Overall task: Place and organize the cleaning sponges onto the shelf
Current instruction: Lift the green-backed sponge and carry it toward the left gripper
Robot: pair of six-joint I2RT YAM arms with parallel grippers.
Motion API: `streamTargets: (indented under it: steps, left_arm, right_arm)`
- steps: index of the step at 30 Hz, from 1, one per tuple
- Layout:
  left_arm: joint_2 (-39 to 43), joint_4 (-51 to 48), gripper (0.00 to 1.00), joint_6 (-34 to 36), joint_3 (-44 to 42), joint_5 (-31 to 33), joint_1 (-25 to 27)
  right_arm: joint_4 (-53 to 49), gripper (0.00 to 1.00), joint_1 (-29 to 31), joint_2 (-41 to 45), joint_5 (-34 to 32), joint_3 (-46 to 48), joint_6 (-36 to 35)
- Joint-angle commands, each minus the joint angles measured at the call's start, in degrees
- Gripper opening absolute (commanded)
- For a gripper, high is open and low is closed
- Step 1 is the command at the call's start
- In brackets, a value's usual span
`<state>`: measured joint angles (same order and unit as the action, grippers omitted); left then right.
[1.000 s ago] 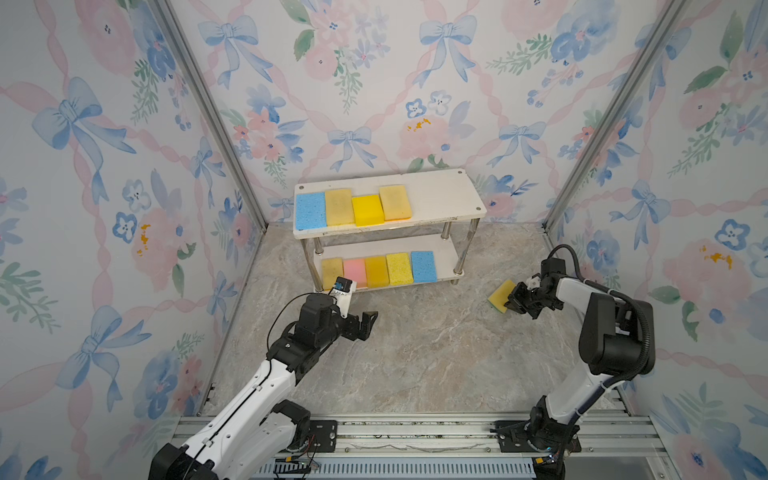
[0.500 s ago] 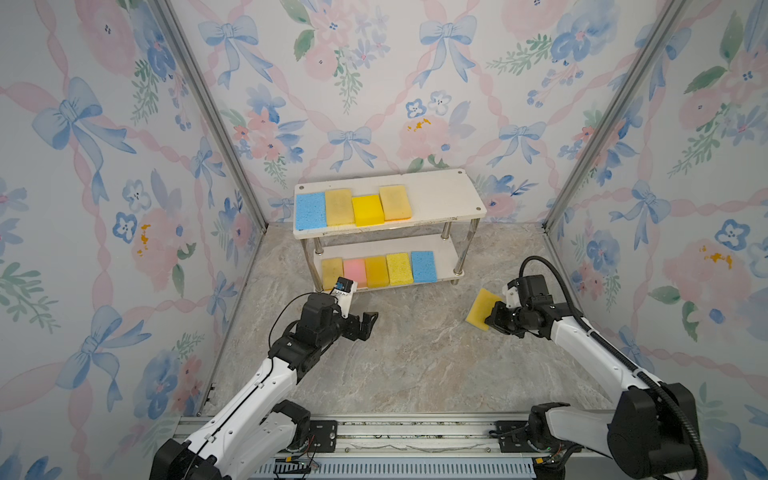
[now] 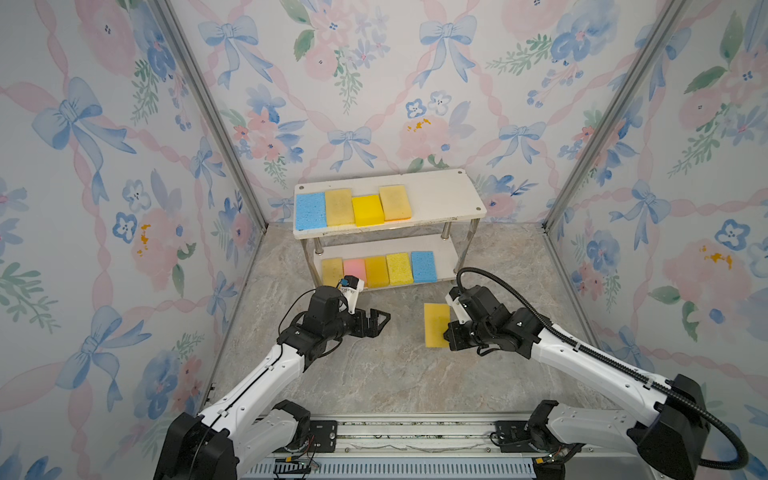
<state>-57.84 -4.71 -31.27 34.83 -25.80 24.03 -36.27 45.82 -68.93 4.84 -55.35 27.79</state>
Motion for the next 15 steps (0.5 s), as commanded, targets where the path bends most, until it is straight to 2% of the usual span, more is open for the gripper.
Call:
streamTargets:
  steps: [1,7,15]
  left_arm:
    - [3.4,4.9,0.98,-11.8,0.3,-6.1,0.5]
    - [10.5,6.6,0.98,-16.8,-1.7,-7.1,1.3]
    - [16.9,14.9,0.98,-23.2,-7.0,-8.0,3.3]
  right_arm:
    - [-2.3,0.05,2.5,-0.8,-0.9,-4.5,-6.3]
    - [-4.1,0.05,5.9,-1.8,2.9,-9.5,-10.1]
    - [-3.7,0.05,9.4,-2.1,6.1,-13.1,-12.2]
